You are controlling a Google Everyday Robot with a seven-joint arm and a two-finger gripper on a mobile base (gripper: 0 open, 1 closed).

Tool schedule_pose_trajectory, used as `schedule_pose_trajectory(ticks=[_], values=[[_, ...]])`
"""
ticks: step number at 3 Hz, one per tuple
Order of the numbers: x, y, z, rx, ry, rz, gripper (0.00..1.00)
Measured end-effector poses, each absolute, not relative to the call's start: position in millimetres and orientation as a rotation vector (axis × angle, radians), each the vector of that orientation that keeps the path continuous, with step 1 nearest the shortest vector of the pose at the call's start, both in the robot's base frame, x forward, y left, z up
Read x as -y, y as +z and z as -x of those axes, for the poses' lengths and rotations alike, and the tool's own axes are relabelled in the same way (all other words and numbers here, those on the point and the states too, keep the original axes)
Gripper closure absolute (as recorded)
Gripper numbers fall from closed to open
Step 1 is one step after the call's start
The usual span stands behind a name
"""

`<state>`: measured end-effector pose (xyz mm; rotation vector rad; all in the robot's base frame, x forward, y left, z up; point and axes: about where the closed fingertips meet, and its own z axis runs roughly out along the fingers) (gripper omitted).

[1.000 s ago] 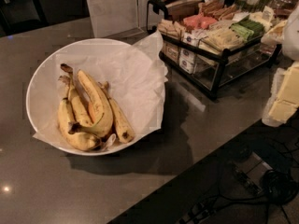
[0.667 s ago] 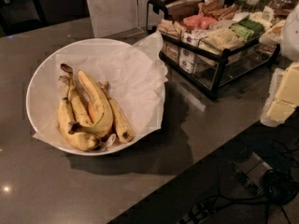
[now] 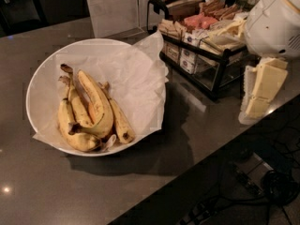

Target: Pick banana from white bowl

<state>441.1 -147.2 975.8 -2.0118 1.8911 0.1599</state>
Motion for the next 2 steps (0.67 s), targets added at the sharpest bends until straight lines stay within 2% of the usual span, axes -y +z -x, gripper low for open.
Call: schedule_pose_trajectory(ticks=[2], values=[[57.8,980.7,-427.5,-1.485,0.333,2.279,0.0]])
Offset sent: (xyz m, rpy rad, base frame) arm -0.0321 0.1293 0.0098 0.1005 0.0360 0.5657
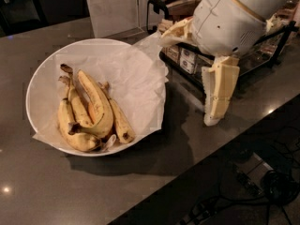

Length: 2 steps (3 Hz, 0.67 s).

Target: Pick banana from white bowl

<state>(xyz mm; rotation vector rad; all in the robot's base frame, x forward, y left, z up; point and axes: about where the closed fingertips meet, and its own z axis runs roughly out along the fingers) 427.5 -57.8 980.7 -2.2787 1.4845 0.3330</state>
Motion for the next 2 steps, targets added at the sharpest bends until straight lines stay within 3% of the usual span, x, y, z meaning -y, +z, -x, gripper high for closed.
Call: schedule_pose_trajectory(ticks=[2], values=[[-28.1,990.9,-428.5,-1.203,0.379,2.449,0.0]])
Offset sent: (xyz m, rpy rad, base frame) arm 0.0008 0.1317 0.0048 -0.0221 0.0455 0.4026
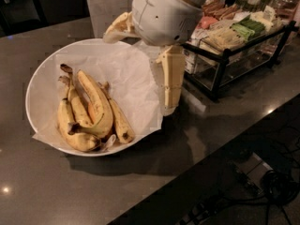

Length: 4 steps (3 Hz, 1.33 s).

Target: Pick banana from white bowl

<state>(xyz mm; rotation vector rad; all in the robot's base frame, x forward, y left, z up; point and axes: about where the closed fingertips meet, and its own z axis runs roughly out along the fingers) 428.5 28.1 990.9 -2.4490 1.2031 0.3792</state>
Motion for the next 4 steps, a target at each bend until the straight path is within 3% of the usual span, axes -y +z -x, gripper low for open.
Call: schedule_pose_trajectory(ticks=[2,4], values=[[-95.0,964.1,-450.3,-1.097,0.479,2.56,0.0],[-119.0,947.2,-450.7,-0.989,0.43,2.612,0.0]])
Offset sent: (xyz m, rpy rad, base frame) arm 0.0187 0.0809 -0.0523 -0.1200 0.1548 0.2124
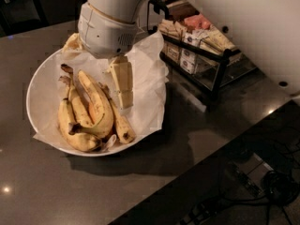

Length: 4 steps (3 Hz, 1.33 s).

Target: Pick banana from white bowl

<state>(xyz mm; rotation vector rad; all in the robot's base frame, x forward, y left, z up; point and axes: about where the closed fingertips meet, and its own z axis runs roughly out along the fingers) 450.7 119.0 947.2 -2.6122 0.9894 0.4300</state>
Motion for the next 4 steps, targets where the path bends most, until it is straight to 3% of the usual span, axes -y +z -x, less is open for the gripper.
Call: schedule_pose_trajectory(ticks=[3,4], values=[[-115.8,930.5,-449.1,-0.99,0.404,2.744,0.07],[-117.3,907.9,-451.2,-0.986,0.395,2.822,0.18]])
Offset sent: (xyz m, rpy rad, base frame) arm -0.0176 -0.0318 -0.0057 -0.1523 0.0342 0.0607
